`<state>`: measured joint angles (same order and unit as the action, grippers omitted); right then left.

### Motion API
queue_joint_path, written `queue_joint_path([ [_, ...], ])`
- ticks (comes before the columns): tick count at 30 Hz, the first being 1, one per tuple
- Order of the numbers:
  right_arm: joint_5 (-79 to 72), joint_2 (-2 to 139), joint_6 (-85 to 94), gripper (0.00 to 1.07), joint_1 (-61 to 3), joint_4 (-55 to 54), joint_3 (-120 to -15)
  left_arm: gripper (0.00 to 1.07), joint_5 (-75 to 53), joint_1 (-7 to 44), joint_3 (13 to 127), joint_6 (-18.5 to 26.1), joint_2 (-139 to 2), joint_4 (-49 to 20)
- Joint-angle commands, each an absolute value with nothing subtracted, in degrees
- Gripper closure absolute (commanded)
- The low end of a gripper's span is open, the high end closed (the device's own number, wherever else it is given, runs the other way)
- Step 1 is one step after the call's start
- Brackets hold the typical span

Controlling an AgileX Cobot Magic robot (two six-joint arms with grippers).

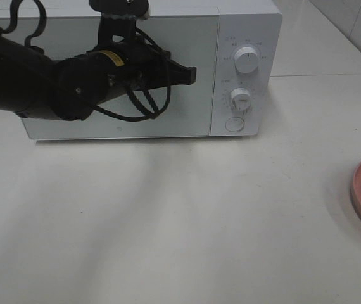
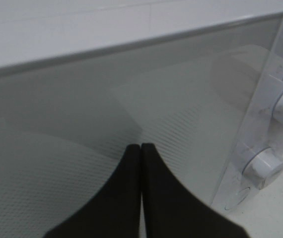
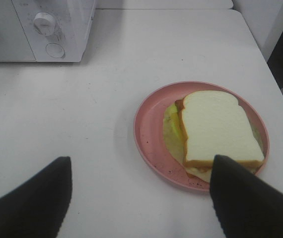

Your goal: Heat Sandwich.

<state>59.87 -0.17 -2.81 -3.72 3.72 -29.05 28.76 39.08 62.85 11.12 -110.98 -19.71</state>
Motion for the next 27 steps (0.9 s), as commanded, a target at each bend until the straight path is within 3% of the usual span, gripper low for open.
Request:
queue_joint_path([
  [1,59.4,-1.8,-2.4,0.33,-3.3,3.6,-29.0,1.07,30.1,39.2,60.6,11.1,-108.1,-20.3],
  [12,59.4,-1.8,-2.4,0.33,-3.3,3.6,-29.0,1.07,26.1,39.8,53.1,10.7,-102.3,-20.5],
  [14,59.4,-1.8,-2.4,0.33,-3.3,3.6,-29.0,0.91,19.1,39.8,52.7,10.7,-100.7,-20.4],
  [15,59.4,-1.8,-2.4,0.33,-3.3,3.6,-29.0,0.91,19.1,39.8,52.7,10.7,-100.7,-20.4],
  [16,59.4,-1.8,-2.4,0.33,-3.3,3.6,-29.0,0.81,16.7,39.8,52.7,10.7,-100.0,-20.4],
  [17,59.4,-1.8,-2.4,0.33,-3.3,3.6,-29.0,0.68,15.0,39.8,52.7,10.7,-99.6,-20.4],
  [18,59.4,-1.8,-2.4,0.33,-3.3,3.6,-29.0,0.38,12.0,39.8,52.7,10.7,-98.8,-20.6],
  [19,59.4,-1.8,-2.4,0.33,-3.3,3.6,-29.0,0.27,10.4,39.8,52.7,10.7,-98.5,-20.8],
  [20,59.4,-1.8,-2.4,0.33,-3.3,3.6,-29.0,0.27,10.4,39.8,52.7,10.7,-98.5,-20.8],
  [22,59.4,-1.8,-2.4,0.33,-3.3,3.6,-29.0,0.07,7.0,39.8,52.7,10.7,-97.7,-20.9],
  [27,59.4,-1.8,-2.4,0.33,-3.3,3.6,-29.0,0.07,-1.7,39.8,52.7,10.7,-95.7,-20.9],
])
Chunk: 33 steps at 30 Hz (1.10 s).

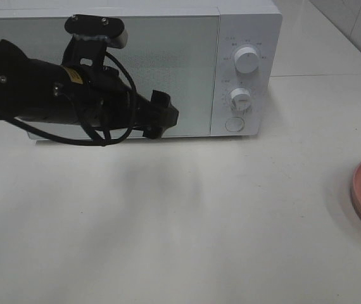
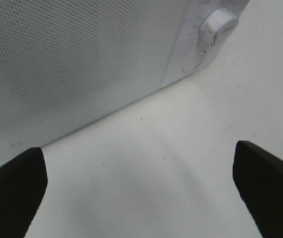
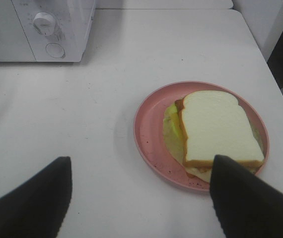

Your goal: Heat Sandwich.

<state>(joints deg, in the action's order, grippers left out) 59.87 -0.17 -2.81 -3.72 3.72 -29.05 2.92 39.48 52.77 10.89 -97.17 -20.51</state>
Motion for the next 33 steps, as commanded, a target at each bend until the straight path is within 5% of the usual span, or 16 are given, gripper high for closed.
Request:
queue_joint_path([
  [1,59.4,-1.8,-2.4,0.33,-3.3,3.6,-29.0,0.07,-4.5,39.8,52.7,10.7,-95.1,-20.8],
  [18,59.4,-1.8,-2.4,0.33,-3.3,3.6,-29.0,0.07,-35.9,36.8,52.9,10.7,-89.5,-20.0],
  [33,59.4,-1.8,-2.4,0.33,-3.3,3.6,-29.0,0.07,-54.4,18.9,52.9,9.2,-82.2,-18.7],
])
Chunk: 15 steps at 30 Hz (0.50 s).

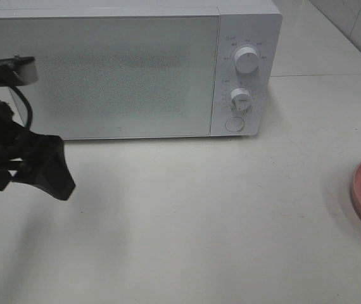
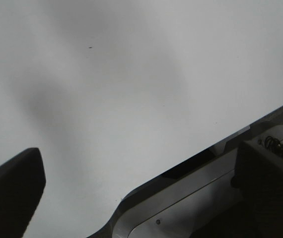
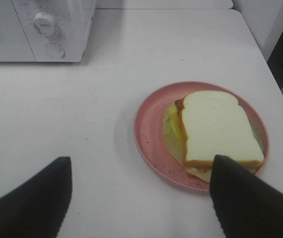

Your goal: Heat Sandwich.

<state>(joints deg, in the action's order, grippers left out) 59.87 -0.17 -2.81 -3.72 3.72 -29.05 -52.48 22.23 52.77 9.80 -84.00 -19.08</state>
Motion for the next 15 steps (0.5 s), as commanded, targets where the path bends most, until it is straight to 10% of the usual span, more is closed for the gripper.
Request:
queue_joint_path([
  [1,59.4,-1.8,-2.4,0.33,-3.3,3.6,-29.0,0.07,-54.9,17.2,52.9,9.2,-81.4,-18.4],
  [15,59.4,-1.8,-2.4,0.33,-3.3,3.6,-29.0,0.07,-61.2,-1.7,52.8,9.1,-74.8,-12.8],
])
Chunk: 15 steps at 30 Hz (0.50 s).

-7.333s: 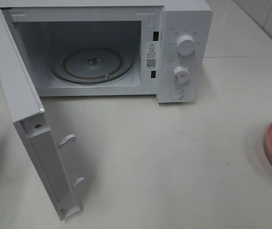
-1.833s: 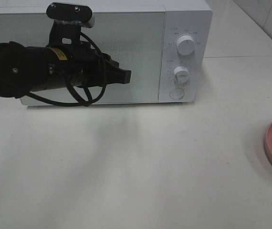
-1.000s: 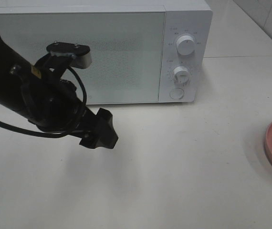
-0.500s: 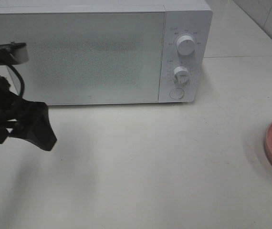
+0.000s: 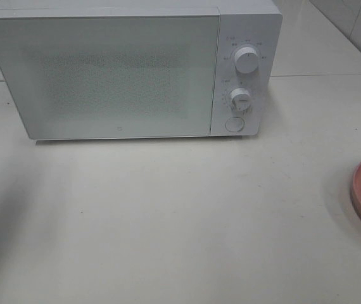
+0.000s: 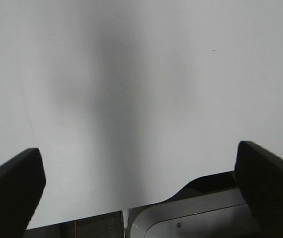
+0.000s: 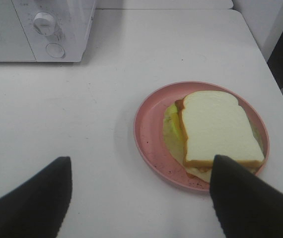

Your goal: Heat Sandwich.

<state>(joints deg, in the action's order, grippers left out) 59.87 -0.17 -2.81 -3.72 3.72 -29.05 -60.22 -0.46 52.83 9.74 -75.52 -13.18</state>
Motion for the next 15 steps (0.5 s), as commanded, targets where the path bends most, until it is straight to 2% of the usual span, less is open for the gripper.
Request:
queue_joint_path([
  [1,59.4,-1.8,-2.4,0.33,-3.3,3.6,-29.0,0.07,-61.7,-3.3,52.7,7.8,-73.6,-11.9],
  [4,59.4,-1.8,-2.4,0.33,-3.3,3.6,-29.0,0.07,-62.8,-3.8,52.7,4.8,-69.9,-8.1],
  [8,59.4,-1.8,-2.4,0.33,-3.3,3.6,-29.0,0.07,-63.3,-3.8,52.7,3.0,-66.1,-5.8],
  [15,59.4,-1.8,-2.4,0.33,-3.3,3.6,-29.0,0.07,-62.2,-3.8,51.5,2.9,-53.5,-4.9],
])
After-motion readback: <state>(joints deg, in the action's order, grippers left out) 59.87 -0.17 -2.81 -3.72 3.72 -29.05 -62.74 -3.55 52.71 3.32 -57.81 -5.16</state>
